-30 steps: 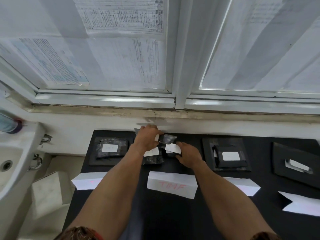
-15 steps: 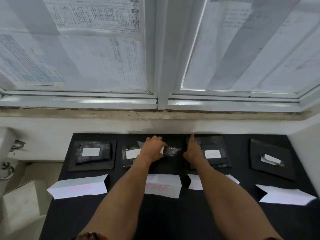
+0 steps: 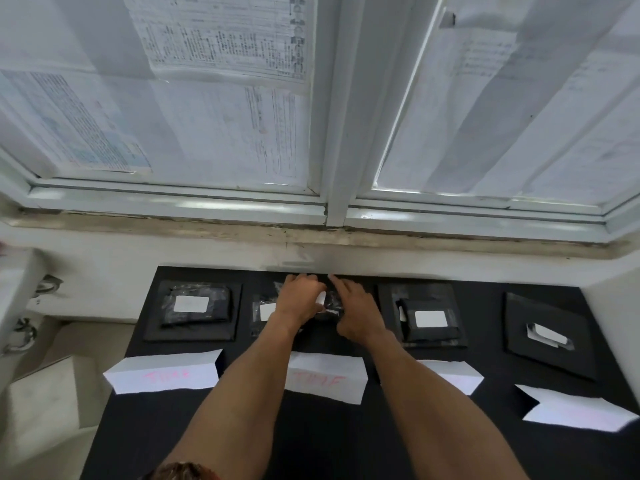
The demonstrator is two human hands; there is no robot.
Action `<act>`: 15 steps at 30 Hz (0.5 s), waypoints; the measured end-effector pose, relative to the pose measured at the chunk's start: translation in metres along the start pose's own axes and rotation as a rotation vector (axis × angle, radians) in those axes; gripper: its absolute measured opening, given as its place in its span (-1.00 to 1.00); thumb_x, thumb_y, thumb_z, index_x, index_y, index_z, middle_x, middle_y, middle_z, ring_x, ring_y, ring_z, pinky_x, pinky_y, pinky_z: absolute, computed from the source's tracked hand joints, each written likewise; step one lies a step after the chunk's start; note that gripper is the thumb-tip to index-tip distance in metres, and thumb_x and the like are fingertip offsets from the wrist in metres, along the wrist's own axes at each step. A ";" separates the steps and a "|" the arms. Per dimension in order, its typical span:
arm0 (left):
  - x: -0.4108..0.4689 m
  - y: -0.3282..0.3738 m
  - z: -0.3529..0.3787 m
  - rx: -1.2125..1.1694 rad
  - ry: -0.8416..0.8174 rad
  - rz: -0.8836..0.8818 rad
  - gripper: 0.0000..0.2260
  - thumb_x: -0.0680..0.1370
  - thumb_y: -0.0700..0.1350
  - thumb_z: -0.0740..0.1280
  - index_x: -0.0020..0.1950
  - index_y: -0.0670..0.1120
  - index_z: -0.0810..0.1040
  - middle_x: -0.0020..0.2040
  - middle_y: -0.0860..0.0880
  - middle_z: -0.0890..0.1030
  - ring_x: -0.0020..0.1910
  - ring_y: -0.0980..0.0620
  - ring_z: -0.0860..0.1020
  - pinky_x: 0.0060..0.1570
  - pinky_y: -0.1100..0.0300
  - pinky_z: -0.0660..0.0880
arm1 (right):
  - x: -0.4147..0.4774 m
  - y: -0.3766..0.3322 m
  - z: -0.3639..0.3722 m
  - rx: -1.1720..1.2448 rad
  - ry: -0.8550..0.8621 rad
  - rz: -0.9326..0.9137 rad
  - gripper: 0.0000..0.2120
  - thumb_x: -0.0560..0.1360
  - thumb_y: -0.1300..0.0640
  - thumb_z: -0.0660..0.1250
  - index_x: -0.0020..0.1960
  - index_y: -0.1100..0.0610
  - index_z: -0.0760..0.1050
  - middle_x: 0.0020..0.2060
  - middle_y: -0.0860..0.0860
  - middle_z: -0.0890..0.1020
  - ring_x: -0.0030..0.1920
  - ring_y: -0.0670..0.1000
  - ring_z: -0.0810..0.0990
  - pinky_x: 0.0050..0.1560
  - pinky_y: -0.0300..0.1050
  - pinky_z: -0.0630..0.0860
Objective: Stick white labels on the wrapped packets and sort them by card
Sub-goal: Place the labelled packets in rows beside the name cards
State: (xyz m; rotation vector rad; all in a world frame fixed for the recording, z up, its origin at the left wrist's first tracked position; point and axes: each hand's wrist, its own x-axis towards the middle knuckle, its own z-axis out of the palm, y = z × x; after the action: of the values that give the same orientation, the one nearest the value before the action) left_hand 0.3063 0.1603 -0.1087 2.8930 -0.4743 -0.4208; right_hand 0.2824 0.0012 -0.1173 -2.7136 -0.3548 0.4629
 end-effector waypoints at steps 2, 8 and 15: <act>0.003 0.012 0.003 -0.001 0.008 -0.003 -0.63 0.46 0.05 0.43 0.22 -0.05 0.56 0.15 -0.06 0.58 0.19 -0.06 0.49 0.26 0.01 0.33 | -0.002 0.004 0.002 -0.059 -0.030 -0.019 -0.15 0.34 0.07 0.38 0.53 0.01 0.04 0.41 0.04 0.32 0.40 0.08 0.28 0.41 0.08 0.25; -0.010 0.005 0.010 -0.096 -0.032 0.013 -0.11 0.29 0.09 0.56 0.52 -0.05 0.24 0.39 -0.06 0.37 0.38 -0.09 0.34 0.38 -0.02 0.27 | -0.002 0.010 0.003 -0.141 -0.003 0.055 -0.51 0.50 0.09 0.31 0.41 0.05 0.32 0.28 0.03 0.51 0.29 0.05 0.45 0.37 0.02 0.25; -0.047 -0.053 0.015 0.063 -0.137 -0.161 -0.09 0.19 0.20 0.57 0.41 -0.03 0.23 0.32 -0.03 0.36 0.32 -0.08 0.36 0.32 -0.01 0.30 | 0.009 -0.004 0.011 -0.209 -0.052 0.058 -0.36 0.45 -0.02 0.33 0.46 0.09 0.23 0.31 0.07 0.44 0.32 0.09 0.40 0.40 0.08 0.16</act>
State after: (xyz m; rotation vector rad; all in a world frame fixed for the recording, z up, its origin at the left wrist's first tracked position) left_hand 0.2740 0.2236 -0.1226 2.9880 -0.2789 -0.6421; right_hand 0.2856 0.0104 -0.1277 -2.9252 -0.3579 0.5409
